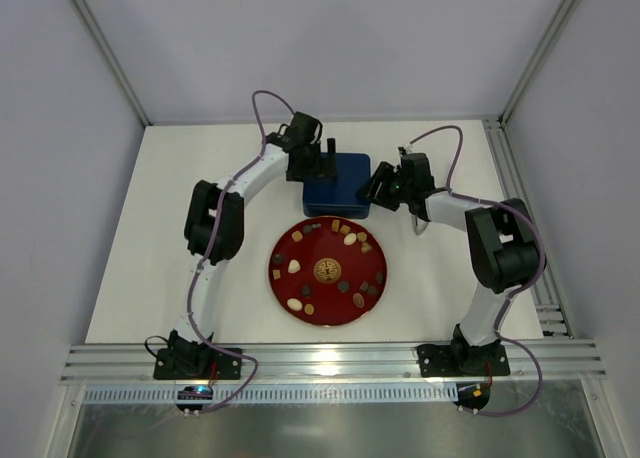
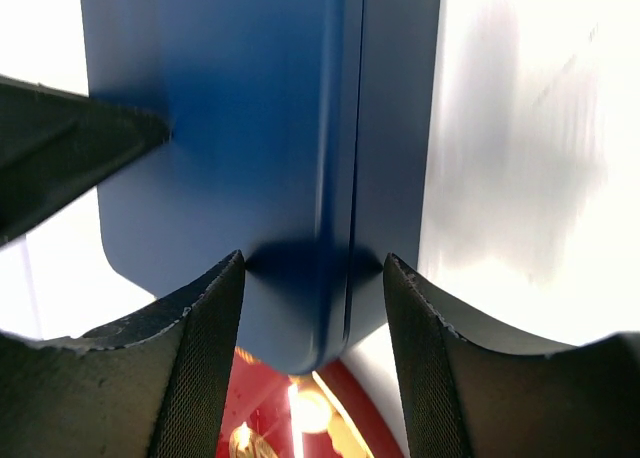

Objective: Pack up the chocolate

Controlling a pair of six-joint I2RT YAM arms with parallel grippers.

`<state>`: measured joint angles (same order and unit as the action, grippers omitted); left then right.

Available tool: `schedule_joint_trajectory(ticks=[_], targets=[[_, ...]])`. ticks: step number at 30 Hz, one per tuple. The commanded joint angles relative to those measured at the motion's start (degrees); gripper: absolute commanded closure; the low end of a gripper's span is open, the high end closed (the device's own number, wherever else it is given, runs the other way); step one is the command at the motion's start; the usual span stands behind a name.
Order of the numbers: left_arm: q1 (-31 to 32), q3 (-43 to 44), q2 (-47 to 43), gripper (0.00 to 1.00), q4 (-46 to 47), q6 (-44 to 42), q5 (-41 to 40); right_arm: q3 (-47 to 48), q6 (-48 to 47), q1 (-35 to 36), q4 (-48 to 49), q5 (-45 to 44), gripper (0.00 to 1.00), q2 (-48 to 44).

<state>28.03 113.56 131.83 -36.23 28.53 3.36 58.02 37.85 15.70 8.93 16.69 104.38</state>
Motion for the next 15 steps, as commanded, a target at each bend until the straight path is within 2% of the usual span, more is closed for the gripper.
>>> schedule_joint_trajectory(ticks=[1,5,15], targets=[[0.45,-6.5,8.18,0.0,-10.62,-1.2,-3.53,-4.05,-2.87,0.91,-5.41,-1.4,0.42,-1.1],[0.45,-7.56,8.01,0.0,-10.18,-0.94,-3.53,-5.63,-2.25,0.91,-5.06,-1.31,0.42,-0.93],[0.45,-11.25,6.07,0.01,-8.51,-0.5,-1.77,-6.78,-1.81,0.91,-5.23,-2.63,0.6,1.0]])
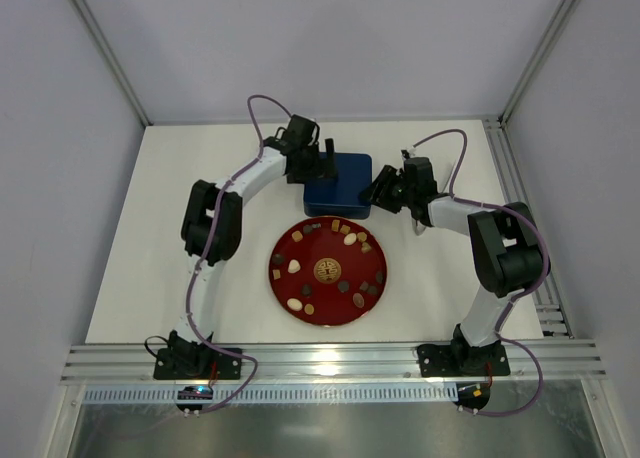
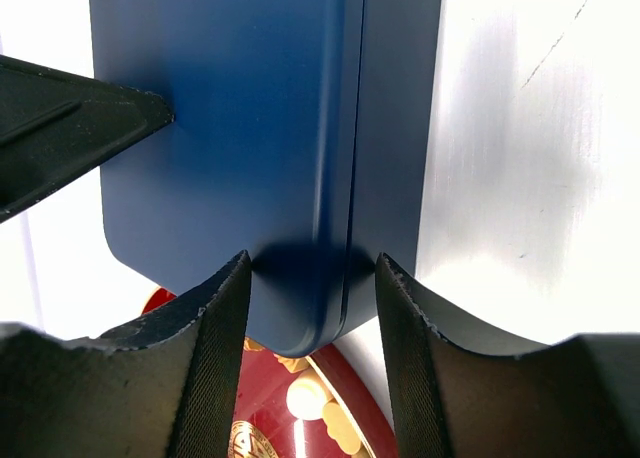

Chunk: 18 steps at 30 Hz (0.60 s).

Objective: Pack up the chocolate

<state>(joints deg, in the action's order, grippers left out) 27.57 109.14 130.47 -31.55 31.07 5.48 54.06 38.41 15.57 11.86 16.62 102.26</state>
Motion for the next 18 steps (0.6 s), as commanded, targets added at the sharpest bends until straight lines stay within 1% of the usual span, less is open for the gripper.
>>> schedule_joint_trajectory(ticks=[1,7,11,13,14,18], targets=[[0.9,-7.71,7.08,0.01,-13.01,-3.03,-3.81,-2.91,-2.55,1.04,-8.34,-2.73,0.6,3.12],[0.9,-12.45,5.14,0.05,-10.82,-1.63,-1.87,-3.0,-3.87,1.57,-10.18,-4.93,0.64,3.47],[0.99,-14.92,3.91,0.07,-9.67,-1.1,-0.99,-3.0,-4.66,2.61,-11.5,-6.77,0.68,3.3],[0.9,-15.71,3.56,0.07,-9.5,-0.66,-0.91,-2.91,-5.1,3.14,-11.51,-8.44,0.68,2.95],[0.9,-15.98,3.3,0.08,-9.41,-0.66,-0.3,-2.91,-5.19,3.5,-13.42,-9.06,0.69,2.95],[0.99,-17.29,2.42,0.08,-8.79,-0.31,0.24,-3.17,-4.84,3.85,-13.44,-9.06,0.69,3.3]])
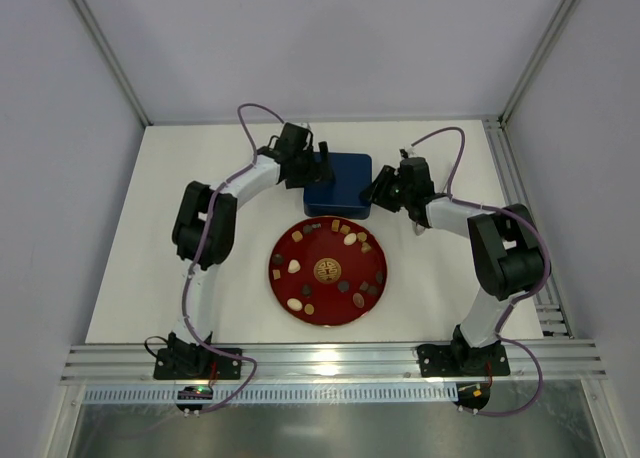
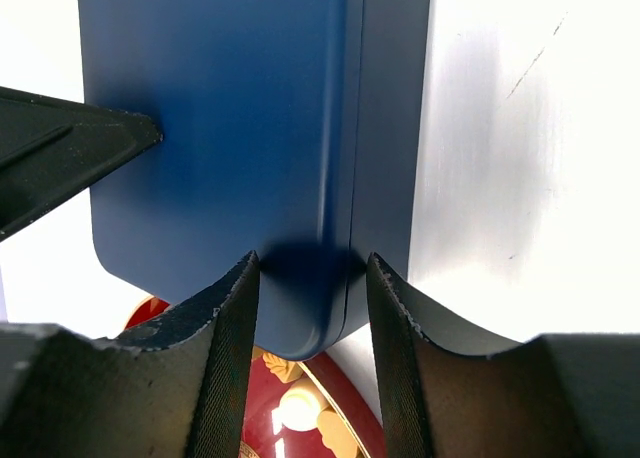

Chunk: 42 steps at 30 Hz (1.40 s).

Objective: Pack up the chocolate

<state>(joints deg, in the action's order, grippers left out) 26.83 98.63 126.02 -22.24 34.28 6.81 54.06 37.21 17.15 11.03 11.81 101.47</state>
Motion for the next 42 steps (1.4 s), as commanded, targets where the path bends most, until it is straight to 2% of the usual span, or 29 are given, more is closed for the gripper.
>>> schedule_joint_trajectory(ticks=[1,9,19,23,25,30,34,42], targets=[[1.74,-6.96,6.61,0.08,-17.93,-3.52,-1.01,-3.26,-3.55,2.28,-12.35,-3.91,0.69,4.09],[1.65,-8.98,4.59,0.08,-16.52,-2.82,1.45,3.5,-5.3,0.08,-15.59,1.19,0.67,6.63],[0.77,-8.81,1.78,0.06,-15.46,-2.55,4.08,12.11,-8.56,-0.8,-21.83,2.51,0.55,7.42],[-0.28,-7.84,0.81,0.05,-15.38,-2.73,5.05,16.85,-9.44,-1.41,-23.68,3.3,0.53,8.92],[-0.9,-7.31,-0.15,0.01,-15.38,-3.43,5.14,17.91,-9.96,-1.5,-24.29,2.78,0.49,9.09],[-3.27,-3.28,-1.56,0.0,-15.2,-4.84,6.98,23.1,-10.67,-2.73,-25.7,3.21,0.42,9.62],[-5.73,1.2,-2.44,0.0,-15.81,-5.72,7.95,26.79,-11.11,-4.4,-26.75,3.39,0.32,9.45],[-8.02,12.63,-4.8,0.0,-20.29,-9.05,8.4,31.63,-11.55,-5.9,-27.11,2.69,0.26,4.71]])
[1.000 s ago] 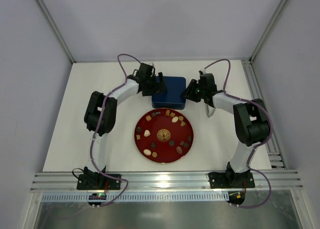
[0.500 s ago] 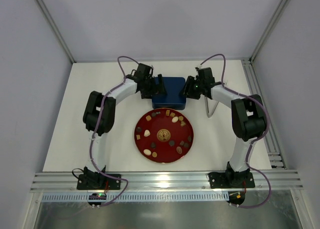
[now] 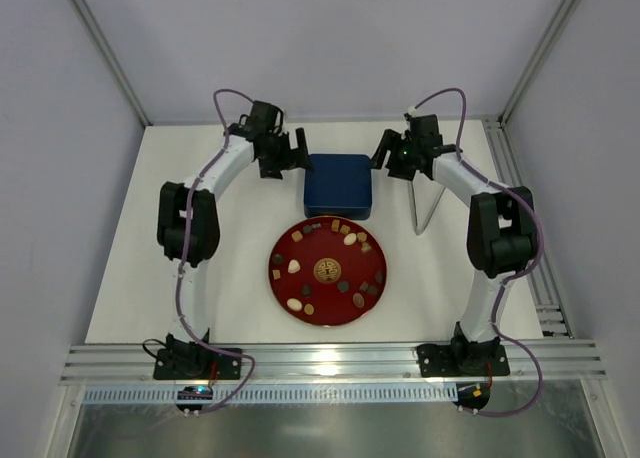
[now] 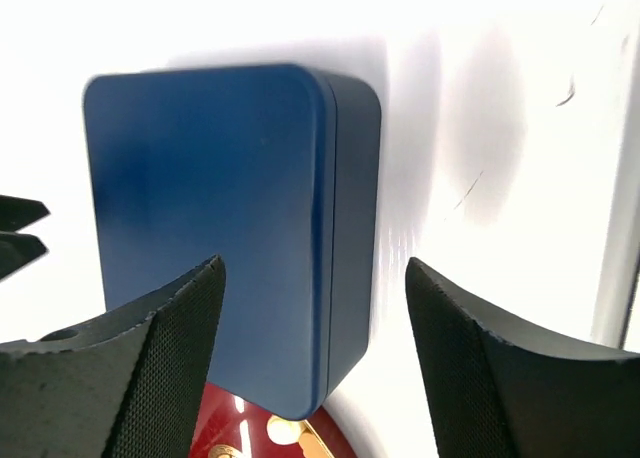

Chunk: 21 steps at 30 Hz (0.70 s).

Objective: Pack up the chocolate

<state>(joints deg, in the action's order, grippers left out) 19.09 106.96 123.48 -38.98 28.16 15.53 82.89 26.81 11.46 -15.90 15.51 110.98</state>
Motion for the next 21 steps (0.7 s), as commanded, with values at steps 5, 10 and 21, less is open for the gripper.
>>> schedule_joint_trajectory(ticks=[5,10,21], targets=[[-0.28,0.12,-10.61,0.0,-3.39,-2.94,-0.5,0.62,-1.58,-0.3,-0.62,-1.88,0.18,-13.65],[-0.28,-11.83,-22.91,0.0,-0.84,-4.08,-0.5,-7.89,-2.9,-0.48,-0.45,-6.0,0.02,-26.58],[-0.46,-29.69,-48.05,0.0,0.92,-3.91,-0.06,-22.24,-6.06,-0.48,-5.89,-13.13,0.0,-55.32]])
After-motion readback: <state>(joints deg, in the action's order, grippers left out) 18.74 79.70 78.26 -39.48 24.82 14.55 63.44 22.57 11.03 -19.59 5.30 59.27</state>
